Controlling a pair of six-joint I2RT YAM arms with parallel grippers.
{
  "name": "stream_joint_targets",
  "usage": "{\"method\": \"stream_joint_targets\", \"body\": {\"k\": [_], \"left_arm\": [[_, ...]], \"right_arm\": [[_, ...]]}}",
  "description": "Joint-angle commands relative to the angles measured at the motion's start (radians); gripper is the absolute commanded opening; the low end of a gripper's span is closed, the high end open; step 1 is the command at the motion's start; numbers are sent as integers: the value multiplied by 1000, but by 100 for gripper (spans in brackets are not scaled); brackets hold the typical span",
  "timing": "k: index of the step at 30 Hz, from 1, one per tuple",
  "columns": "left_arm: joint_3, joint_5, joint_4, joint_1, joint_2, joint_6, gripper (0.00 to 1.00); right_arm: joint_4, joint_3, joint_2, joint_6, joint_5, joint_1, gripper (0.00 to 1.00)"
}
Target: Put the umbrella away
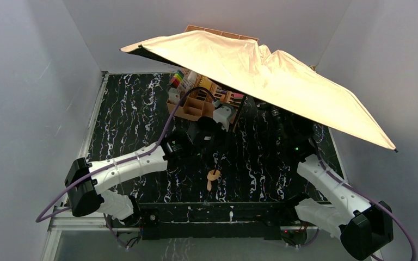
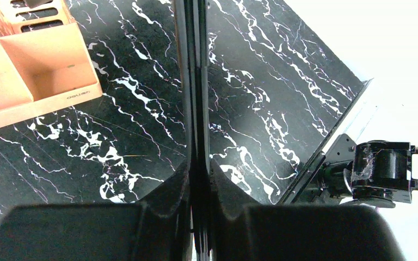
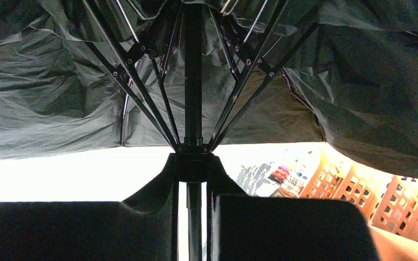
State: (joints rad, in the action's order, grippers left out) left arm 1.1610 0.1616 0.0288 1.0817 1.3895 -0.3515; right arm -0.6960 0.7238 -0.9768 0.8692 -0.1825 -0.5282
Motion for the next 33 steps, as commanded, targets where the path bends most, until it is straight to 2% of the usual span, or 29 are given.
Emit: {"method": "stream_joint_targets", "body": {"k": [1, 2, 8, 11, 17, 20, 22, 25, 27, 30, 33], "left_arm": [[61, 30, -260, -26, -57, 28, 0], [45, 20, -252, -26, -65, 18, 0], [-84, -52, -227, -26, -144, -56, 33], [-149, -82, -214, -26, -182, -93, 46], [-253, -135, -175, -25, -247, -161, 57], [-292, -161, -157, -23, -269, -193, 58], [-319, -191, -142, -20, -283, -214, 57], [-361, -210, -127, -17, -309, -242, 49], [-383, -220, -124, -15, -324, -256, 35], [-393, -218, -122, -15, -329, -261, 0], [-348, -177, -124, -14, -311, -242, 0]], "right_arm": [[186, 12, 8, 74, 76, -68, 0], [190, 23, 9, 80, 59, -66, 0], [191, 70, 17, 132, -43, -64, 0], [183, 81, 13, 141, -94, -62, 0], [147, 98, -25, 145, -103, -41, 0], [133, 95, -37, 156, -100, -34, 0], [125, 95, -43, 157, -98, -30, 0], [125, 101, -48, 151, -100, -23, 0], [125, 105, -48, 142, -99, -18, 0], [147, 115, -49, 129, -88, -8, 0], [201, 129, -43, 105, -33, -6, 0]]}}
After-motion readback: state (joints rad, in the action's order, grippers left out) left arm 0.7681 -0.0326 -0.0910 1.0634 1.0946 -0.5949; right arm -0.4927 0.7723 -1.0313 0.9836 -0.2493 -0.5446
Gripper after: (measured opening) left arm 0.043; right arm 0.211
